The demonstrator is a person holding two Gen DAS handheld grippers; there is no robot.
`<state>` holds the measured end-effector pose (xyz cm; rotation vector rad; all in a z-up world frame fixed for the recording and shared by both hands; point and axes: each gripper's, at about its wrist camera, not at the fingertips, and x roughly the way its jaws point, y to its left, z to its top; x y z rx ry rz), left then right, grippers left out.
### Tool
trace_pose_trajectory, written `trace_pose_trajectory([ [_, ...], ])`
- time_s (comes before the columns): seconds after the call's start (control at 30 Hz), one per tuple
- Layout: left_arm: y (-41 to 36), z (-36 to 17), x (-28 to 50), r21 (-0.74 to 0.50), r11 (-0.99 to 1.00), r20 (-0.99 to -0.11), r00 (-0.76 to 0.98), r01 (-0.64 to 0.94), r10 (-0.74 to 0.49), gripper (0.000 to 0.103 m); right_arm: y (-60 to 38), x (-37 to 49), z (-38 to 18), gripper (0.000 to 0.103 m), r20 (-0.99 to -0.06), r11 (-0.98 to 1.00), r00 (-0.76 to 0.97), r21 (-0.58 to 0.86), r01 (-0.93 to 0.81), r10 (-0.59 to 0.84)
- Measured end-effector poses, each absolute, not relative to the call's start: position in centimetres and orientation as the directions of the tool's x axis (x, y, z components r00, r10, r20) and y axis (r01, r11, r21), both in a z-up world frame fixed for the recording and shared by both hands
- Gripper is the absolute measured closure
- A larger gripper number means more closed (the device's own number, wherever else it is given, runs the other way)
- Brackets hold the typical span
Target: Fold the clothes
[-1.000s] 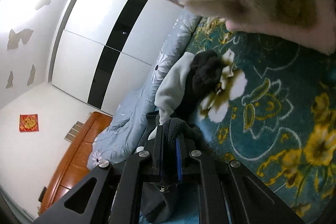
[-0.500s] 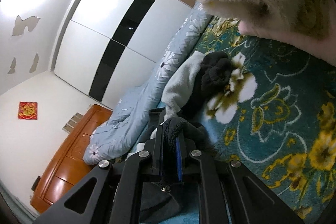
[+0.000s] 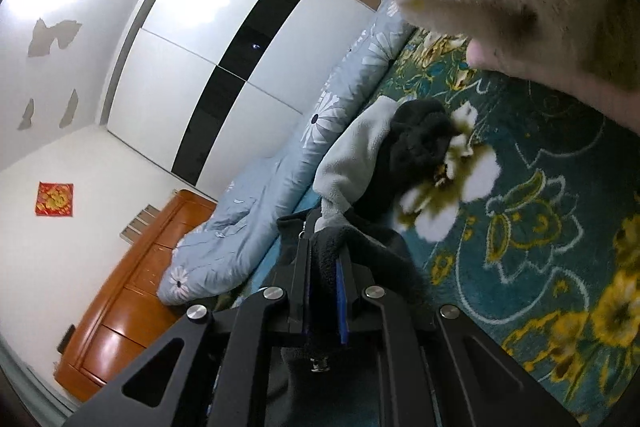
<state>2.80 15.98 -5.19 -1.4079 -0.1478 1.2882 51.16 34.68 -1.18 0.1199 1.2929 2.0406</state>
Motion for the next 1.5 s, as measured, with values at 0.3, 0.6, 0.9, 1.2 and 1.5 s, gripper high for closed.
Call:
trace_pose_trajectory([
  [0.3, 11.8, -2.0, 9.8, -0.264, -0.22, -0.773, 0.07, -0.939, 0.63, 0.044, 35.0, 51.1, -1.8, 0.09, -0.308, -0.23, -0.74, 0.818, -0.527, 0.598],
  [0.6, 13.6, -4.4, 15.7, 0.245, 0.027, -0.813, -0.19, -0.969, 0.55, 0.044, 35.0, 50.9, -2.2, 0.09, -0.317, -0.207, -0.742, 0.829, -0.519, 0.591],
  [0.9, 15.0, -1.6, 12.3, -0.011, -0.145, -0.676, -0.099, -0.989, 0.73, 0.049, 35.4, 51.1, -2.8, 0.09, -0.318, -0.191, -0.748, 0.841, -0.506, 0.582],
  [1.2, 18.6, -0.2, 7.2, -0.324, -0.289, -0.661, -0.003, -0.901, 0.75, 0.051, 35.7, 50.6, -2.7, 0.09, -0.329, -0.2, -0.752, 0.833, -0.517, 0.571],
  [1.5, 16.1, -0.6, 9.7, -0.332, -0.237, -0.672, 0.052, -0.913, 0.739, 0.05, 36.4, 51.0, -3.7, 0.09, -0.341, -0.175, -0.751, 0.84, -0.514, 0.566],
])
